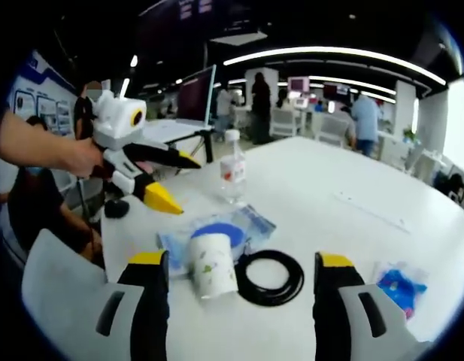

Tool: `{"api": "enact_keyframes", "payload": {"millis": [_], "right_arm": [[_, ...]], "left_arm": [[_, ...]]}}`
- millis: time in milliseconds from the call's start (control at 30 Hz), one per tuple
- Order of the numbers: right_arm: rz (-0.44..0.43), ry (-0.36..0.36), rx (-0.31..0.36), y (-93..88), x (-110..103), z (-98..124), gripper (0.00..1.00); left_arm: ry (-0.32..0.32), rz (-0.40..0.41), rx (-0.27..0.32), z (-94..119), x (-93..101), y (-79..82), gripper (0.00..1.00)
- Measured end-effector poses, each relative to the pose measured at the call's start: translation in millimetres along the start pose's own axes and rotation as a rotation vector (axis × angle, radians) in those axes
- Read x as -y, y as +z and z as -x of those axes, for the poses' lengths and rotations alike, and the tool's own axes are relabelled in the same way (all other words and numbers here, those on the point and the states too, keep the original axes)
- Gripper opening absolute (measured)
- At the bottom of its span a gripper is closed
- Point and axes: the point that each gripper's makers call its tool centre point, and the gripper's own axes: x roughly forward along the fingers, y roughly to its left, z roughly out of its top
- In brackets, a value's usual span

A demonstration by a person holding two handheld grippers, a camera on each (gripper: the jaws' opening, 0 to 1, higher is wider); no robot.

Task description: Arrange the tabletop items into an orderly group along one side of the table until the central work area is clear of visible clutter.

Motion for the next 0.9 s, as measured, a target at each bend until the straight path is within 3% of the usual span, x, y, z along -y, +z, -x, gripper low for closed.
{"api": "enact_keyframes", "payload": {"millis": [467, 900], "right_arm": [[-0.009, 0.020, -0.032, -20.7, 10.1, 13.0, 0.74], [-0.026, 0.010, -0.054, -34.9, 15.4, 17.7, 0.74]], "left_arm": [[-0.057, 0.000, -0.052, -11.3, 38.0, -13.8, 0.55], [-0.121, 0.035, -0.136, -26.4, 49.4, -43.7, 0.37]]}}
